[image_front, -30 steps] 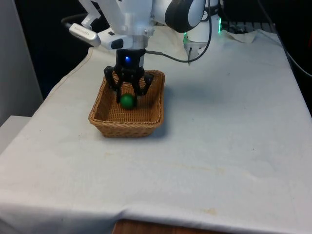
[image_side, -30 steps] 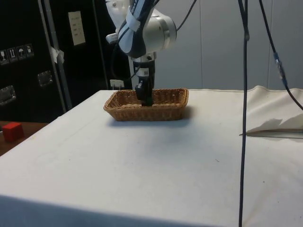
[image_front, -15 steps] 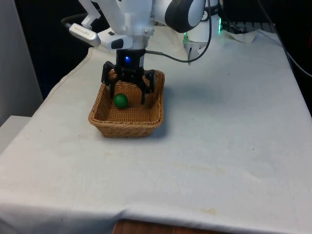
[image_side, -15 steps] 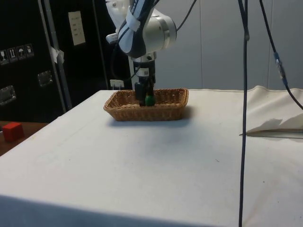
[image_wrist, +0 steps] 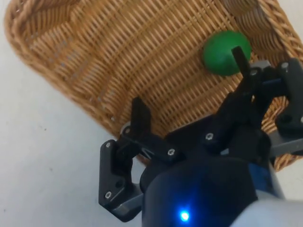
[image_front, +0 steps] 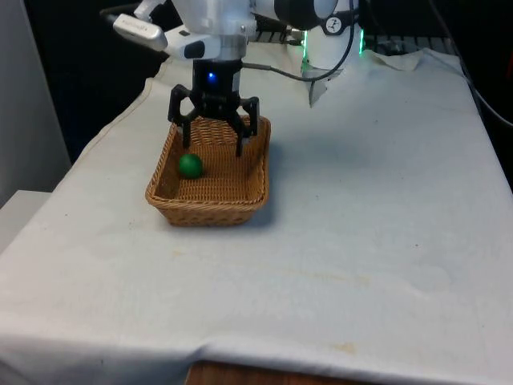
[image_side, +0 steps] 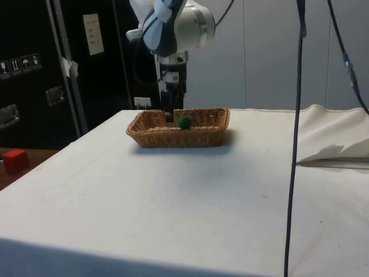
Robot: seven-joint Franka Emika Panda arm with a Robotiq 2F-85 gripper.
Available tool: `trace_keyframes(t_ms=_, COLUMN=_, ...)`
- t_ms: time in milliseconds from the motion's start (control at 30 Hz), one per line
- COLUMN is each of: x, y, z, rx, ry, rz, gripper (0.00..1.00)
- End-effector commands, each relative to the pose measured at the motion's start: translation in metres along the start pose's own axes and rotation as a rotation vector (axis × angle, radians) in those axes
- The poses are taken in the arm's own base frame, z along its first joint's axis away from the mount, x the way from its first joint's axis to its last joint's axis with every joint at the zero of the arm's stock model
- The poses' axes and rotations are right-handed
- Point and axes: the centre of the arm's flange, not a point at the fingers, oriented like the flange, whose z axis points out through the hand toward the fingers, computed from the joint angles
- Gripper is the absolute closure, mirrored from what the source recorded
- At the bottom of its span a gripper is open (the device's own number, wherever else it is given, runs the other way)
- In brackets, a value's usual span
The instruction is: Pick up the ball and place it into the basket.
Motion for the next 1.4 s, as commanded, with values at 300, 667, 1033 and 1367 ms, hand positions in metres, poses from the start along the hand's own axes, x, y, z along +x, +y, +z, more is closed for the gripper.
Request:
trace_keyframes(t_ms=300, x=0.004, y=-0.008, z=-0.040, rx=0.010, ry=0.010, rz=-0.002, gripper=0.00)
trace_keyframes(t_ms=667, x=0.006, y=-0.041, z=-0.080, rx=0.015, ry=0.021, rz=-0.017, gripper=0.00)
trace_keyframes(t_ms=1033, x=0.007, y=-0.073, z=-0.103, rx=0.016, ry=0.028, rz=-0.033, gripper=0.00)
trace_keyframes(t_ms=1367, x=0.008, y=-0.106, z=-0.120, rx=0.020, ry=0.031, rz=-0.048, gripper=0.00)
